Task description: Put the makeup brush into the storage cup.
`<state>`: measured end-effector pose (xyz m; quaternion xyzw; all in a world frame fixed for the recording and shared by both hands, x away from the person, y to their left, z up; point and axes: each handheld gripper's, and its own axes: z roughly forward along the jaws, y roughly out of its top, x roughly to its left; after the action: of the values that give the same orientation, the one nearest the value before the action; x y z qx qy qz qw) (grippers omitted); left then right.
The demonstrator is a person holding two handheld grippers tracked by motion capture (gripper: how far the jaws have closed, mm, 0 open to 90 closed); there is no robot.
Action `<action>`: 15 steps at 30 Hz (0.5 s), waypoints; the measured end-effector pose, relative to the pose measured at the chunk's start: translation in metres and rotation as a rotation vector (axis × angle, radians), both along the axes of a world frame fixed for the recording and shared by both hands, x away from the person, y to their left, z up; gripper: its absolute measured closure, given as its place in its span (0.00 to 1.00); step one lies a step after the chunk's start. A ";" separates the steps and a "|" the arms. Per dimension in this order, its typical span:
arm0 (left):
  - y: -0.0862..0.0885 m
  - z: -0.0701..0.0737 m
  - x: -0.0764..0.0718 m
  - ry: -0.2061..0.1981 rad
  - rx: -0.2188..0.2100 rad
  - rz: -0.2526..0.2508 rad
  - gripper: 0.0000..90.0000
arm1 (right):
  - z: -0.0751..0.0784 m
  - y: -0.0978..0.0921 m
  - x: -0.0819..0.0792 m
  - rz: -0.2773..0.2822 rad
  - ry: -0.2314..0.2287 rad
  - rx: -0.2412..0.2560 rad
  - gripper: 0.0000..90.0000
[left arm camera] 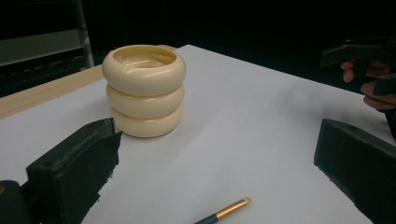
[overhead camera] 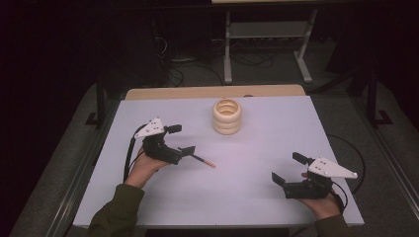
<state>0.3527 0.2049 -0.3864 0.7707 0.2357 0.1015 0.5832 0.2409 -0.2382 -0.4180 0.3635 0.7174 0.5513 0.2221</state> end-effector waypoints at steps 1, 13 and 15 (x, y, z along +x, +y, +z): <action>-0.002 0.000 0.002 0.002 0.001 -0.003 0.00 | 0.000 0.000 0.000 0.000 0.000 0.000 0.00; -0.011 -0.001 0.012 0.013 0.003 -0.009 0.00 | 0.000 0.000 0.000 0.001 0.000 0.001 0.00; -0.012 -0.001 0.014 0.008 0.006 -0.009 0.00 | 0.000 0.000 0.000 0.001 0.000 0.002 0.00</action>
<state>0.3670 0.1932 -0.3873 0.7739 0.2344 0.0966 0.5803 0.2409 -0.2386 -0.4180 0.3631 0.7170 0.5522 0.2215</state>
